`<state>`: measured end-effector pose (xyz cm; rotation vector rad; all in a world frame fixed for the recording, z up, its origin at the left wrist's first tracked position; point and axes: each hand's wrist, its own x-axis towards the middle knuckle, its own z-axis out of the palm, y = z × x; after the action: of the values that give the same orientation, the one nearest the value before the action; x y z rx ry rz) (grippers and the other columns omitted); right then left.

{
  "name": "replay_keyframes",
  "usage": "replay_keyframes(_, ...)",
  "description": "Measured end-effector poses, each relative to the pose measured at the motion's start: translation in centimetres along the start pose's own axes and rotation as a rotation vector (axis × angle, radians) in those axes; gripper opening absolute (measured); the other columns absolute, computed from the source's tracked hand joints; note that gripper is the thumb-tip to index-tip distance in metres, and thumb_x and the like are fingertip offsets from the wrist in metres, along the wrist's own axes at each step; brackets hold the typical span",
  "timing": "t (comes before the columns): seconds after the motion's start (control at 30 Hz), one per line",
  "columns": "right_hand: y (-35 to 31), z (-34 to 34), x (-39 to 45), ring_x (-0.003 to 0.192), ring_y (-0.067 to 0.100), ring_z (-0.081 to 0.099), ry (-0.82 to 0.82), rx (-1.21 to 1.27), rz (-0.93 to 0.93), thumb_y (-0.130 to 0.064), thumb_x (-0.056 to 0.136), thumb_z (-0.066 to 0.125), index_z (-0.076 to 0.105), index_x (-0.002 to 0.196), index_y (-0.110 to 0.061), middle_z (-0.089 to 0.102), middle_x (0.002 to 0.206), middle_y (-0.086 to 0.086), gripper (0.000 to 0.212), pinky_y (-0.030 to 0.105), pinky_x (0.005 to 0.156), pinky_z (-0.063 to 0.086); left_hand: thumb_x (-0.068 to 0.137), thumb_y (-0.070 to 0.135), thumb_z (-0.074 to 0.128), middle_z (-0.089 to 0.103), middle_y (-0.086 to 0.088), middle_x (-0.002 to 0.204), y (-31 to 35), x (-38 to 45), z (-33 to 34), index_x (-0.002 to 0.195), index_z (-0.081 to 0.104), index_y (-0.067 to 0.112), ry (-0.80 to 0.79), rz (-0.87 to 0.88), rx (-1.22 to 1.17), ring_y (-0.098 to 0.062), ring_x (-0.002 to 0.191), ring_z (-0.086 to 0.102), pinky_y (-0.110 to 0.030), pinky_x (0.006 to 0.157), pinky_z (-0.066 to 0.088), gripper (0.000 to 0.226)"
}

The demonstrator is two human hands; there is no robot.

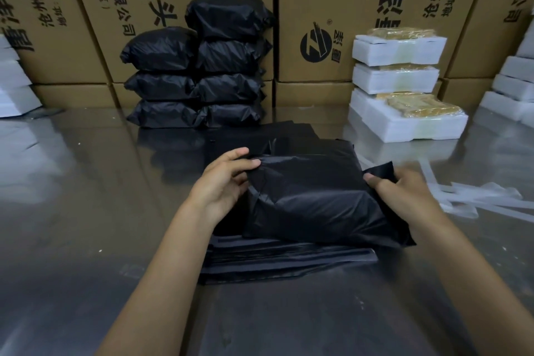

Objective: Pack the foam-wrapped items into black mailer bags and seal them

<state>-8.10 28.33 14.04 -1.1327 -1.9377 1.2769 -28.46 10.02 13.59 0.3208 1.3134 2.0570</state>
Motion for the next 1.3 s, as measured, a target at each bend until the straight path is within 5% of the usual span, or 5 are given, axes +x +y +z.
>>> replay_keyframes(0.23, -4.2, -0.5, 0.8, 0.117, 0.029, 0.051, 0.155, -0.549, -0.296, -0.018, 0.086, 0.069, 0.058, 0.119, -0.014, 0.059, 0.124, 0.010, 0.035, 0.041, 0.092, 0.043, 0.090, 0.001, 0.052, 0.067, -0.009, 0.094, 0.8, -0.1, -0.9, 0.115, 0.064, 0.013, -0.072, -0.044, -0.094, -0.016, 0.067, 0.071, -0.030, 0.061, 0.058, 0.030)
replay_keyframes(0.37, -9.3, 4.4, -0.3, 0.110, 0.012, 0.052, 0.093, -0.213, -0.690, -0.018, 0.087, 0.066, 0.057, 0.118, -0.026, 0.056, 0.117, -0.007, 0.033, 0.026, 0.086, 0.042, 0.090, -0.005, 0.061, 0.071, -0.003, 0.084, 0.7, -0.1, -0.5, 0.111, 0.066, 0.011, -0.005, 0.190, 0.181, -0.011, 0.075, 0.071, -0.022, 0.062, 0.055, 0.026)
replay_keyframes(0.57, -10.1, 12.0, 1.3, 0.111, 0.018, 0.063, -0.633, -0.264, -0.428, -0.019, 0.089, 0.071, 0.064, 0.122, -0.015, 0.068, 0.116, 0.003, 0.034, 0.032, 0.099, 0.048, 0.083, -0.013, 0.058, 0.068, 0.006, 0.094, 0.2, -0.2, -0.6, 0.101, 0.065, 0.021, 0.058, 0.691, 0.834, -0.007, 0.075, 0.063, -0.017, 0.068, 0.050, 0.038)
replay_keyframes(0.83, -8.3, 12.6, 3.1, 0.085, 0.013, 0.067, -0.526, -0.183, -0.514, -0.009, 0.077, 0.077, 0.067, 0.074, -0.028, 0.071, 0.082, -0.005, 0.022, 0.033, 0.085, 0.051, 0.082, -0.006, 0.069, 0.055, -0.002, 0.109, -0.4, 0.2, -0.1, 0.101, 0.056, 0.033, 0.165, 0.699, 0.699, -0.009, 0.071, 0.063, -0.014, 0.067, 0.047, 0.045)
replay_keyframes(1.3, -8.4, 12.0, 2.9, 0.064, 0.003, 0.058, -0.554, 0.034, -0.372, -0.029, 0.086, 0.077, 0.074, 0.082, -0.003, 0.066, 0.069, 0.002, 0.027, 0.011, 0.060, 0.045, 0.083, -0.014, 0.064, 0.052, -0.011, 0.109, 0.0, -0.3, 0.2, 0.101, 0.054, 0.030, 0.092, 0.745, 0.668, -0.013, 0.086, 0.066, -0.016, 0.073, 0.050, 0.049)
